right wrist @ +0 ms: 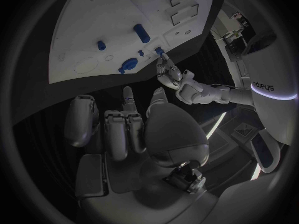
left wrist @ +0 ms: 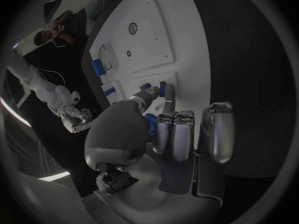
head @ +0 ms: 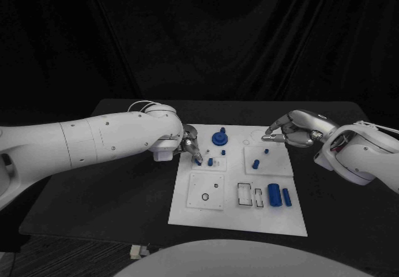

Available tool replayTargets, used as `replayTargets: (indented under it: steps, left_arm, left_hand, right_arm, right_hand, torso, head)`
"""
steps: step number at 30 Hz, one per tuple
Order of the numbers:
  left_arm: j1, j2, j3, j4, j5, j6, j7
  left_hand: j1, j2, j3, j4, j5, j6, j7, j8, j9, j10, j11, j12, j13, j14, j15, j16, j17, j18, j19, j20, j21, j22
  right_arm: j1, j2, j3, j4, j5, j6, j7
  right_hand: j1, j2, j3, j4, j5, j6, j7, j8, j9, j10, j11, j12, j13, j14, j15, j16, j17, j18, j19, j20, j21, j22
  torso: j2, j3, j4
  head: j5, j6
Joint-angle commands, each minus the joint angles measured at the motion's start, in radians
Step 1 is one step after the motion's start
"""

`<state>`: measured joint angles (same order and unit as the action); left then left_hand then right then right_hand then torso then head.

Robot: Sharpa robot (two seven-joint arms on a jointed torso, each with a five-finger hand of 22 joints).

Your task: Assemble the parts on the task board

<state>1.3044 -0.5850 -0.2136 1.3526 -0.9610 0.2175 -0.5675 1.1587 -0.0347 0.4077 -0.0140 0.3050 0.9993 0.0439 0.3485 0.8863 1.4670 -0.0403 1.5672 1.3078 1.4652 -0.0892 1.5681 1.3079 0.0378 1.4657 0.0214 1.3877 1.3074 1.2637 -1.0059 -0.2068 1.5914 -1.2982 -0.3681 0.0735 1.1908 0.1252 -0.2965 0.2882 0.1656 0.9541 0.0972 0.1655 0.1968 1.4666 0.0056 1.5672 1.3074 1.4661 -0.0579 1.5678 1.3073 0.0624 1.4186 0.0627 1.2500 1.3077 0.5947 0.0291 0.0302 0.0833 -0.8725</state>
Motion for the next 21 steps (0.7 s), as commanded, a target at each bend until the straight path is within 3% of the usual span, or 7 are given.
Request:
replayTargets:
  steps: [1, 7, 14, 16, 21]
  left_arm:
    - [-0.003, 0.004, 0.000, 0.000, 0.003, 0.002, 0.008]
    - [-0.004, 0.007, 0.000, -0.003, 0.003, 0.004, 0.009]
    - [-0.005, 0.010, 0.000, -0.009, 0.003, 0.019, 0.008]
    - [-0.006, 0.011, 0.000, -0.009, 0.003, 0.022, 0.008]
    - [-0.007, 0.012, 0.000, -0.012, 0.003, 0.031, 0.007]
  left_hand:
    - [0.000, 0.014, 0.086, -0.080, 0.002, 0.002, -0.010, 0.004, 0.001, 0.104, -0.002, 0.004, 0.263, 0.106, -0.003, 0.003, 0.263, 0.007, 0.008, 0.000, -0.005, 0.176]
    - [-0.005, 0.014, 0.086, -0.078, -0.004, 0.001, -0.010, 0.005, 0.003, 0.104, -0.001, 0.004, 0.263, 0.106, -0.002, 0.003, 0.263, 0.007, 0.007, 0.000, -0.007, 0.175]
    - [-0.027, 0.020, 0.075, -0.061, -0.113, -0.004, -0.016, -0.002, 0.005, 0.104, -0.005, 0.004, 0.263, 0.106, -0.004, 0.003, 0.263, 0.009, 0.004, -0.001, -0.017, 0.175]
    - [-0.030, 0.021, 0.071, -0.057, -0.131, -0.004, -0.017, -0.006, 0.003, 0.104, -0.006, 0.004, 0.263, 0.106, -0.005, 0.003, 0.263, 0.010, 0.003, -0.001, -0.021, 0.174]
    - [-0.059, 0.025, 0.012, -0.012, -0.209, 0.008, -0.019, -0.020, -0.007, 0.104, -0.007, 0.004, 0.263, 0.106, -0.006, 0.003, 0.263, 0.011, 0.001, -0.001, -0.030, 0.173]
  right_arm:
    - [-0.002, 0.000, 0.001, 0.001, -0.002, 0.003, -0.011]
    - [-0.002, 0.000, 0.001, 0.001, -0.002, 0.003, -0.011]
    - [-0.002, 0.000, 0.001, 0.002, -0.002, 0.003, -0.011]
    - [-0.002, 0.000, 0.001, 0.002, -0.002, 0.003, -0.011]
    - [-0.002, 0.000, 0.001, 0.002, -0.002, 0.004, -0.011]
  right_hand:
    - [0.002, 0.007, -0.005, 0.000, 0.006, 0.005, 0.002, -0.007, -0.001, 0.104, 0.005, 0.004, 0.263, 0.105, 0.010, 0.003, 0.263, 0.009, -0.007, 0.000, -0.005, 0.168]
    - [0.002, 0.007, -0.005, 0.000, 0.006, 0.005, 0.002, -0.007, -0.001, 0.104, 0.005, 0.004, 0.263, 0.105, 0.010, 0.003, 0.263, 0.009, -0.007, 0.000, -0.005, 0.168]
    - [0.002, 0.007, -0.005, 0.000, 0.006, 0.005, 0.002, -0.007, -0.001, 0.104, 0.005, 0.004, 0.263, 0.105, 0.010, 0.003, 0.263, 0.009, -0.007, 0.000, -0.005, 0.168]
    - [0.002, 0.007, -0.005, 0.000, 0.006, 0.005, 0.002, -0.007, -0.001, 0.104, 0.005, 0.004, 0.263, 0.105, 0.010, 0.003, 0.263, 0.009, -0.007, 0.000, -0.005, 0.168]
    - [0.002, 0.007, -0.005, 0.000, 0.006, 0.005, 0.002, -0.007, -0.001, 0.104, 0.005, 0.004, 0.263, 0.105, 0.010, 0.003, 0.263, 0.009, -0.007, 0.000, -0.005, 0.168]
  torso:
    - [0.000, 0.0000, 0.0000]
    - [0.000, 0.0002, 0.0001]
    - [0.000, 0.0001, 0.0000]
    - [0.000, -0.0001, 0.0000]
    - [0.000, 0.0000, 0.0002]
  head:
    - [0.001, 0.000]
    - [-0.001, 0.000]
    - [-0.001, 0.000]
    - [-0.001, 0.000]
    - [-0.001, 0.000]
